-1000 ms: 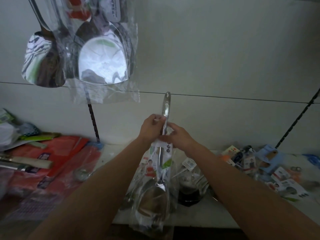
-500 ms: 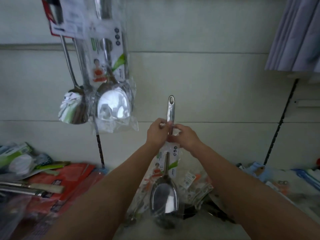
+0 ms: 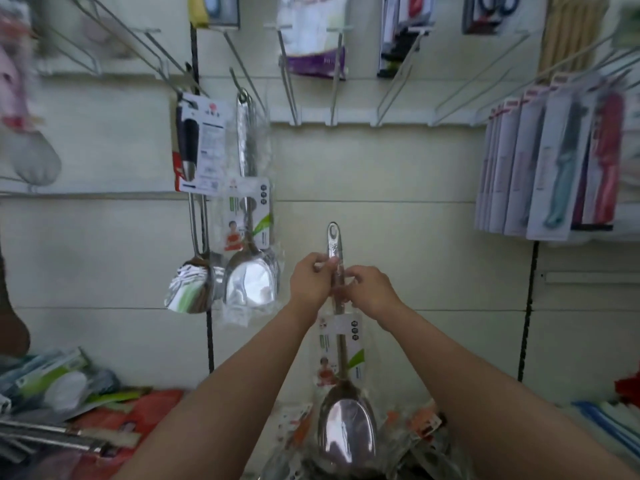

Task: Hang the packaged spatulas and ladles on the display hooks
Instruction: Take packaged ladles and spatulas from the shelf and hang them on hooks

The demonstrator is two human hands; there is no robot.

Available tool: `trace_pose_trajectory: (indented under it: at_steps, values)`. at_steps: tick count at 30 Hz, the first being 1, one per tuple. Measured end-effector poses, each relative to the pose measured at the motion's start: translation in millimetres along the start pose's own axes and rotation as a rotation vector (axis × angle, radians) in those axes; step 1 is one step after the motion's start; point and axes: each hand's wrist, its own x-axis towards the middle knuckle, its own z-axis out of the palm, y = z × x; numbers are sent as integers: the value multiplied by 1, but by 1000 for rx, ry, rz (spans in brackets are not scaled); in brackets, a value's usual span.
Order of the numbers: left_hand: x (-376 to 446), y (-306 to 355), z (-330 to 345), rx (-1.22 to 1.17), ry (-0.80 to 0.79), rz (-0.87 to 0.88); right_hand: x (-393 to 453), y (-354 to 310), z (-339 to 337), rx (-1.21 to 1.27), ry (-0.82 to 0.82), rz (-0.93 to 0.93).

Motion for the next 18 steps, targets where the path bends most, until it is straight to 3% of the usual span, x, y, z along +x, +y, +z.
trace_pose_trajectory:
  at_steps: [18]
  values:
    - [0, 120, -112, 101, 144, 176, -7, -158, 7, -90, 48, -233]
